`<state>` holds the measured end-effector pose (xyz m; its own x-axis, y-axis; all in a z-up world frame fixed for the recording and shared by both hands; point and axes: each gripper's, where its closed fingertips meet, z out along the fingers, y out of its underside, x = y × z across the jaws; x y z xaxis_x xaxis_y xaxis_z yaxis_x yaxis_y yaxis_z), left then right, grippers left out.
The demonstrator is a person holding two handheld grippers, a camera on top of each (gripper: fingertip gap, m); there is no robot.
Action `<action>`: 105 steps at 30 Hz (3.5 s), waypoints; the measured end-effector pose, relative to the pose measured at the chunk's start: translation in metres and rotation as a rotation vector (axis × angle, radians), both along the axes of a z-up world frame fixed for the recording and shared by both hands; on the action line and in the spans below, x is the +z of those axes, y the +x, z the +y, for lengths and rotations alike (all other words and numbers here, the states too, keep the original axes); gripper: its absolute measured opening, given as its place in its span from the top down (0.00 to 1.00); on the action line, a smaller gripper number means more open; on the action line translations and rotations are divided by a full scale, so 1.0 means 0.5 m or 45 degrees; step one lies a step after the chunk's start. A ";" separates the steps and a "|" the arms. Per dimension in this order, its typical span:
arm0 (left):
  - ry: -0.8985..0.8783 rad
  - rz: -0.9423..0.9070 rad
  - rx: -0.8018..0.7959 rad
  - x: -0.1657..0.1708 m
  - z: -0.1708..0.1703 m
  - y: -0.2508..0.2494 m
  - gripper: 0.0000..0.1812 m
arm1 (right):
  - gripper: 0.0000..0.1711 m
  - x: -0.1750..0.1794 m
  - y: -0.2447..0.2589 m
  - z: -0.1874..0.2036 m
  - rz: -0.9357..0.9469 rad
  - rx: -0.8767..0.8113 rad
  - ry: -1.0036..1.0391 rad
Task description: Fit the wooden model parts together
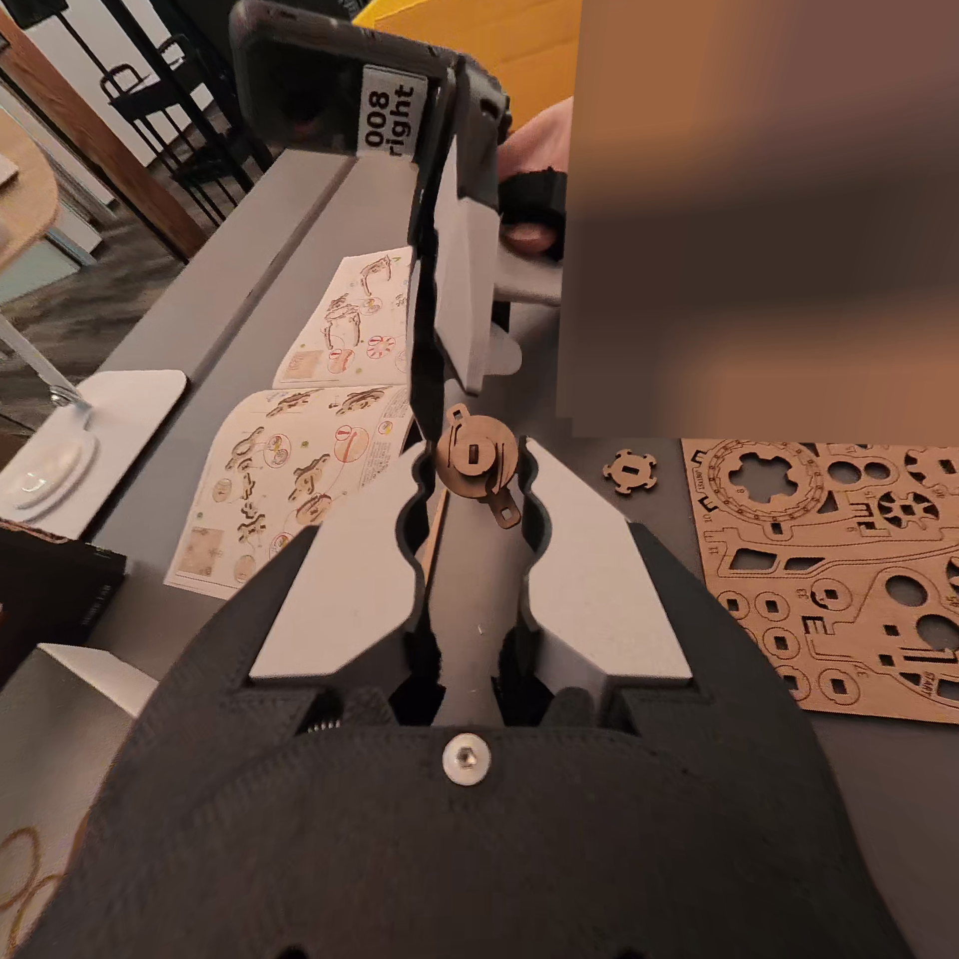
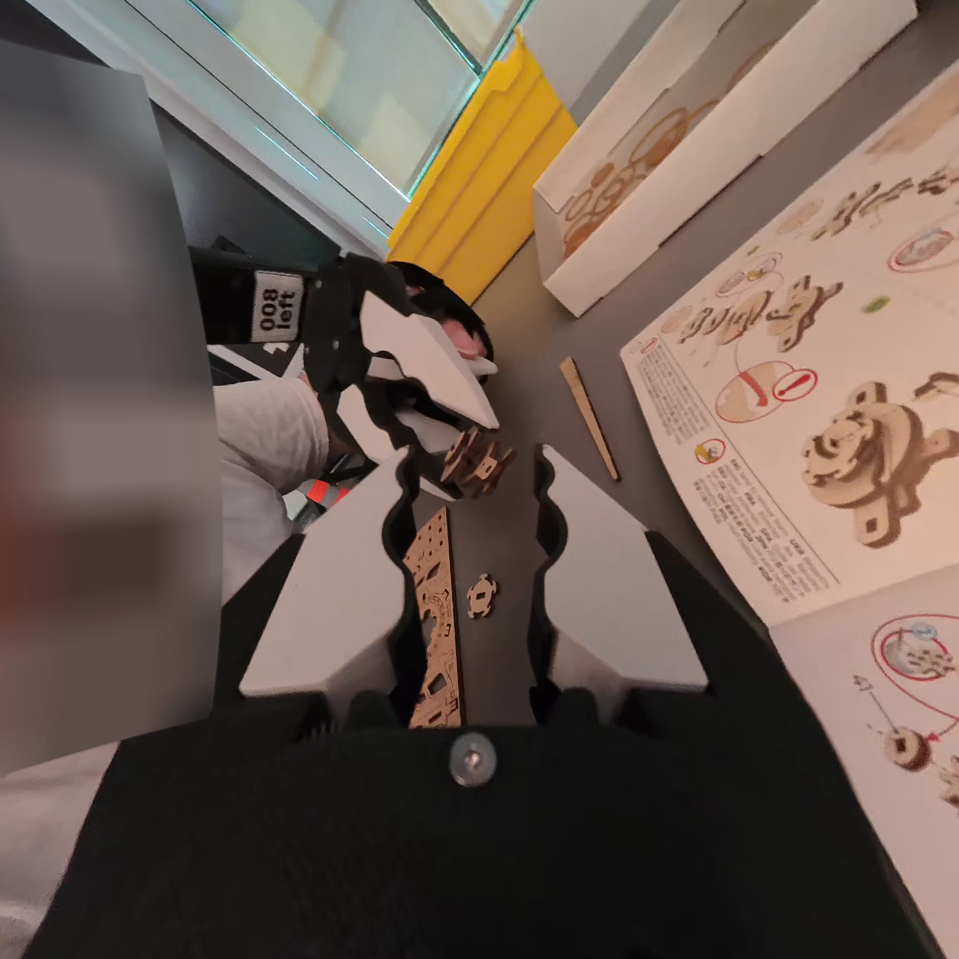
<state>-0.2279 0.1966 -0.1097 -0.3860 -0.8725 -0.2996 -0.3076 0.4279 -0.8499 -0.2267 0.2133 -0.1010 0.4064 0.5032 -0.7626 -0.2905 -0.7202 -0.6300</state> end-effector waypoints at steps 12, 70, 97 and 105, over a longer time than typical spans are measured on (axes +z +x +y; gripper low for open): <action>0.035 -0.013 -0.005 -0.001 -0.010 0.001 0.83 | 0.89 -0.023 -0.035 -0.025 -0.011 0.132 -0.089; -0.430 0.050 0.226 0.035 0.057 0.010 0.82 | 0.90 -0.006 0.044 0.046 -1.027 -0.455 0.378; -0.180 -0.444 0.002 0.162 0.016 -0.028 0.87 | 0.89 0.147 -0.008 0.012 -1.329 -0.625 1.057; -0.215 -0.432 -0.080 0.154 0.003 -0.034 0.90 | 0.90 0.131 -0.014 0.004 -1.090 -0.472 1.041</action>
